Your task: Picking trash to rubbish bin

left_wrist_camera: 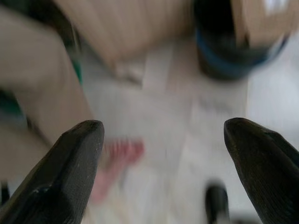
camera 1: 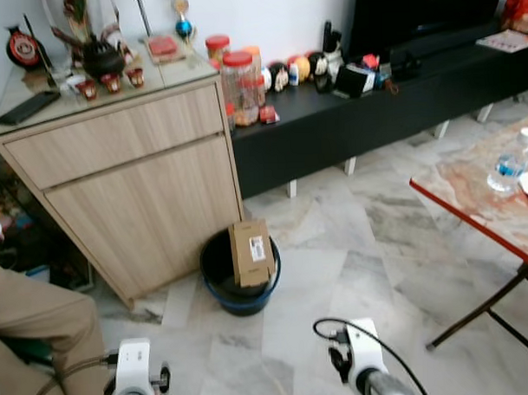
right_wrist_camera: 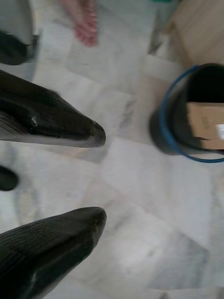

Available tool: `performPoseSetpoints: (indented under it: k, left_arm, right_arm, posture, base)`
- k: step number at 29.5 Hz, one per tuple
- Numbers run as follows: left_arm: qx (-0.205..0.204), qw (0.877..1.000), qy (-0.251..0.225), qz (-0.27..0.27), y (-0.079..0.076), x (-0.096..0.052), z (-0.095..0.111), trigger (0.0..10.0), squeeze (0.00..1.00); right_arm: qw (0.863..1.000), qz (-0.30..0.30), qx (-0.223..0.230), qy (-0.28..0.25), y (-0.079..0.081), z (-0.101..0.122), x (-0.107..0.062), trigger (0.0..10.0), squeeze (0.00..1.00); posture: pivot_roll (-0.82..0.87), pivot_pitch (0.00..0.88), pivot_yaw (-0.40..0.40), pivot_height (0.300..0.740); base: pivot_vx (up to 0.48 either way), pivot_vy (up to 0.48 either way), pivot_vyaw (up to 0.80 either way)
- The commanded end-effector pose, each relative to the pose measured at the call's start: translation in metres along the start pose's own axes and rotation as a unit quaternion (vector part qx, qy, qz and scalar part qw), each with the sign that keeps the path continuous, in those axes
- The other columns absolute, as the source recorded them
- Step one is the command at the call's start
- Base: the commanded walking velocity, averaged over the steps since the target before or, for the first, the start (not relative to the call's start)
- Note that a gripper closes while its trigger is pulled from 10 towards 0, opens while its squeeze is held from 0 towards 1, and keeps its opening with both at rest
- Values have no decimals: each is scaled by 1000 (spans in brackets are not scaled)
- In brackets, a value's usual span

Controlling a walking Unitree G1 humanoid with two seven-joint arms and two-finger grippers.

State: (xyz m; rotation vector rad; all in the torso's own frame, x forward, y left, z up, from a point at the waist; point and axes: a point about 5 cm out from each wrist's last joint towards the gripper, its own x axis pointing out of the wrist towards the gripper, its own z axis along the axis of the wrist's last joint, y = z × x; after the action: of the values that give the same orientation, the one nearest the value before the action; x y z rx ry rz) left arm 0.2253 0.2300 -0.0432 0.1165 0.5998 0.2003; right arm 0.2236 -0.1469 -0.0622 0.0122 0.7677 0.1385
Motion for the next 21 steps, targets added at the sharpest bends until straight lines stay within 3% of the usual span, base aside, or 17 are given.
performPoseSetpoints:
  k: [1,2,5,10,13,21]
  left_arm:
    - [9,999,-31,11,7,3,14,10000,0]
    - [13,997,-72,11,6,8,34,10000,0]
    - [22,993,-116,-5,0,12,56,10000,0]
    - [34,987,-151,-32,-11,13,70,10000,0]
    - [29,987,-155,-28,-10,12,70,10000,0]
    - [22,976,-217,-19,-4,8,88,10000,0]
  right_arm:
    - [1000,5,5,-27,3,13,3,10000,0]
    - [998,12,4,-61,7,31,6,10000,0]
    - [994,15,6,-107,9,55,8,10000,0]
    - [987,10,12,-163,8,83,9,10000,0]
    - [984,12,9,-180,9,91,9,10000,0]
    - [966,23,17,-256,17,123,5,10000,0]
  posture:
    - [101,0,51,740]
    - [103,0,57,740]
    - [99,0,61,740]
    - [80,0,82,740]
    - [80,0,88,740]
    - [83,0,111,740]
  base:
    - [0,0,0]
    - [0,0,0]
    - [0,0,0]
    - [0,0,0]
    - [0,0,0]
    - [0,0,-798]
